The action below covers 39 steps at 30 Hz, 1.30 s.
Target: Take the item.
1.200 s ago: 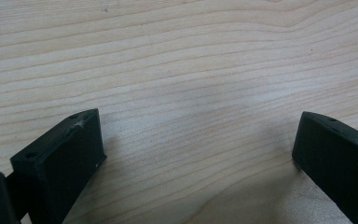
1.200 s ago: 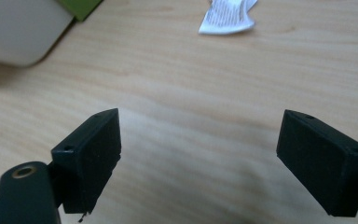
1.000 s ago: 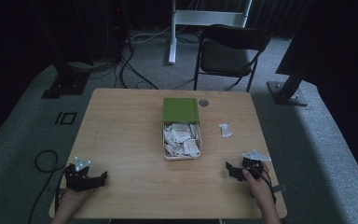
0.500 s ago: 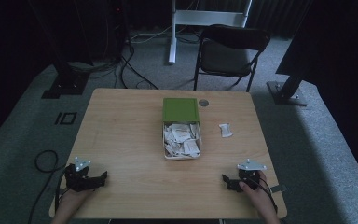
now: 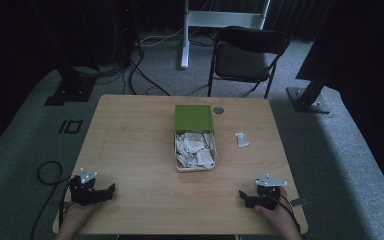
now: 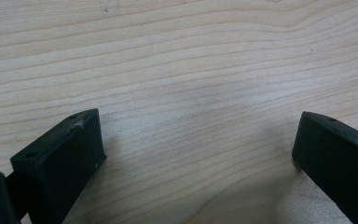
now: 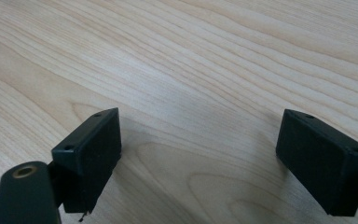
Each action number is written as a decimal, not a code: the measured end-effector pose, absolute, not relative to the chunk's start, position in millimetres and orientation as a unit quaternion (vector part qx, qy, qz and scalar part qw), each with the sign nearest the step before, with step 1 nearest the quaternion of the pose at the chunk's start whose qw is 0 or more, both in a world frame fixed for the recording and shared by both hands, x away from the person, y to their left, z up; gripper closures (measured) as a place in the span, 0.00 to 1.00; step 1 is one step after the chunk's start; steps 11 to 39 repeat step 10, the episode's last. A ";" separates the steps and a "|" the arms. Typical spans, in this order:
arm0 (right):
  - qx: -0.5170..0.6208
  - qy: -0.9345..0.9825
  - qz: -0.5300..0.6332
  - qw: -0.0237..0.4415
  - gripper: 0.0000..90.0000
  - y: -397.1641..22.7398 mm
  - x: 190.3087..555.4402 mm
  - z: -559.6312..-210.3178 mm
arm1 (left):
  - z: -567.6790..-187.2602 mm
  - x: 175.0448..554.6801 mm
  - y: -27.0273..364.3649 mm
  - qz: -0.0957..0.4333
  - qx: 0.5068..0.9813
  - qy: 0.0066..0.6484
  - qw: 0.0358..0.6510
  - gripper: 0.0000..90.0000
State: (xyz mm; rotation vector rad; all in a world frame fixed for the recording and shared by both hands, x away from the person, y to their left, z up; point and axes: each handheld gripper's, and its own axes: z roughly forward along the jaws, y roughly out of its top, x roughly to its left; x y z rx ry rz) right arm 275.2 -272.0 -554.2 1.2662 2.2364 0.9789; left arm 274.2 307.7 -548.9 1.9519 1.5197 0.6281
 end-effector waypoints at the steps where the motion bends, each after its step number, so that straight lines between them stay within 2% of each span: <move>1: 0.452 0.798 0.349 0.194 0.15 -272.0 275.2 -554.2 | -548.9 274.3 307.6 0.236 0.732 0.570 0.291 0.03; 39: 0.452 0.798 0.349 0.194 0.15 -271.9 275.3 -554.3 | -548.7 272.5 305.3 0.240 0.722 0.582 0.286 0.03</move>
